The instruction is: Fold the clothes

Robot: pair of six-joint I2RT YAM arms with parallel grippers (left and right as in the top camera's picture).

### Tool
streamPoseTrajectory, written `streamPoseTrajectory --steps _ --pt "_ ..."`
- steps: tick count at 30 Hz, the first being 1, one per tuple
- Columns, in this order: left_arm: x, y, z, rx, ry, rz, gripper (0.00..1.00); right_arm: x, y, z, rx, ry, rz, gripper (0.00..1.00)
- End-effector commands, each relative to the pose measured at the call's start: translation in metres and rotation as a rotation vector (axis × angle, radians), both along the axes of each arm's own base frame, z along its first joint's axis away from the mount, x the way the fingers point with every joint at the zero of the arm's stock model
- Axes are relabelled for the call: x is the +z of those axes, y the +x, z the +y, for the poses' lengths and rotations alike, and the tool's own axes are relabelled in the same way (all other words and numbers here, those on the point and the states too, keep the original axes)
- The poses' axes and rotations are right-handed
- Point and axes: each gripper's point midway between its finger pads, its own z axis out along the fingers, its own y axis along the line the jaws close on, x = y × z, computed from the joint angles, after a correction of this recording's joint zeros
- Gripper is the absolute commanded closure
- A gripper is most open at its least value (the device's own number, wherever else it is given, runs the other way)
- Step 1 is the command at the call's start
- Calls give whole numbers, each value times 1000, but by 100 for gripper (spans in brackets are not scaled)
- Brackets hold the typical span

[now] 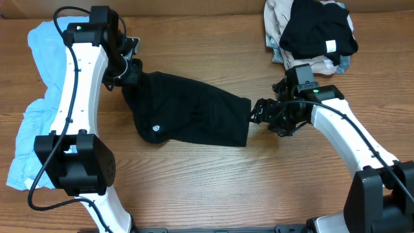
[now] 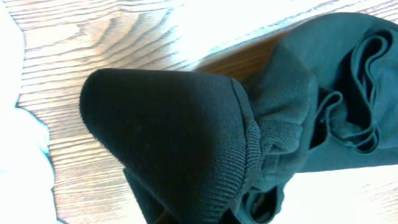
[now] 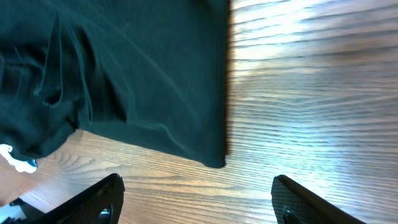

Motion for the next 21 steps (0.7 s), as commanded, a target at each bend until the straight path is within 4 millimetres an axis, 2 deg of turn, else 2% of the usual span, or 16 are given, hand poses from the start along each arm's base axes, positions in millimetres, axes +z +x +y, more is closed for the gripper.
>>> streamPoseTrajectory --steps 1,8,12,15,17,21 --pt "16 5 8 19 46 -37 96 3 -3 12 12 19 -6 20" --pt "35 4 21 33 119 -56 96 5 1 27 53 26 -53 23" --pt "52 6 21 43 116 -90 96 7 5 35 66 36 -84 43" --pt "60 7 18 47 106 -104 96 6 9 42 54 50 -101 76" --pt "61 7 14 50 95 -105 96 5 14 51 39 69 -122 94" --pt "61 8 -2 17 74 -110 96 2 26 72 1 125 -173 96"
